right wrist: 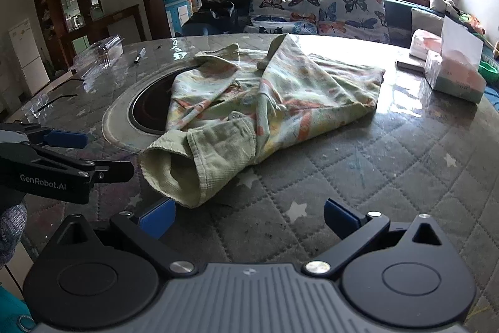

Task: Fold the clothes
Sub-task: 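Move both tools toward the crumpled pastel shirt on the table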

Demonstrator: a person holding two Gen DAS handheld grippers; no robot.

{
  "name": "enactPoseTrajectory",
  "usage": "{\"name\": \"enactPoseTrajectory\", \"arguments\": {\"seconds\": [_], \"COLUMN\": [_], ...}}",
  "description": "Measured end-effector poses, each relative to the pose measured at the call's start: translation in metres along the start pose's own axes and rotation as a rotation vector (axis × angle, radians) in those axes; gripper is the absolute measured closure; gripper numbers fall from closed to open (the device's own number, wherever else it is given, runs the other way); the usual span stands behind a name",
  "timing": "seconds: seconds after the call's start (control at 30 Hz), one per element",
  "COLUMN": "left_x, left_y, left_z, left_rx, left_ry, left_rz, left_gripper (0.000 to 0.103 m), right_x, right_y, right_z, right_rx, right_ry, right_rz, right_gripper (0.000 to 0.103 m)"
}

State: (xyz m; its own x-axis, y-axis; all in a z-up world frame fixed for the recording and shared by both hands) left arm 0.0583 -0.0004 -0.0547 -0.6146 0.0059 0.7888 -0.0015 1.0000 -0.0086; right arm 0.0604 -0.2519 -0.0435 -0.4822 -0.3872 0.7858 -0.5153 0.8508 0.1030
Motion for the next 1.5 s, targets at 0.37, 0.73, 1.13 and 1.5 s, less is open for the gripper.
{"name": "enactPoseTrajectory", "arguments": {"seconds": [0.37,0.73,1.13,1.5], "left_x": [0.0,0.001,-0.002,-0.006], "left_y": [0.001,0.006,0.008,0.009], "left_z": [0.001,-0.004,-0.013,-0.021], "left_rx": [0.002,0.012,0.017,0.018], "left_ry": [0.017,0.003,0.004,0.004], "left_rz": [0.012,-0.001,-0.001,-0.006], "left_gripper": [0.0,0.0,0.0,0.0], "right_x": [0.001,0.0,-0.005,-0.009], "right_y": [0.004,0.0,0.001,-0.001], "right_z": [-0.003,-0.008,-0.015,-0.02], "right_rx": [0.017,0.013,0.021,0.019], "right_ry": [-0.008,-0.012,-0.004,0.005], "right_rz": [0.01,0.031,0.035,0.03], "right_gripper": [0.0,0.0,0.0,0.0]}}
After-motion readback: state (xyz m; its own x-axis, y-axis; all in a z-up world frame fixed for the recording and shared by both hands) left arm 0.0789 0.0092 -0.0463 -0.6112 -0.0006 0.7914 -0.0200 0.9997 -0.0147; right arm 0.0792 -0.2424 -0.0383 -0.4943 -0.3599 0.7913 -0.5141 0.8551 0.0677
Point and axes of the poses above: each gripper's, at about its wrist camera, not at the fingertips, and x roughly against the way its jaws point, y to its left, z to its underside, the point moved 8 cm from there along -x, roughly the way its jaws point, and after that the axes turned 9 degrees about y, right-handed, at the moved point
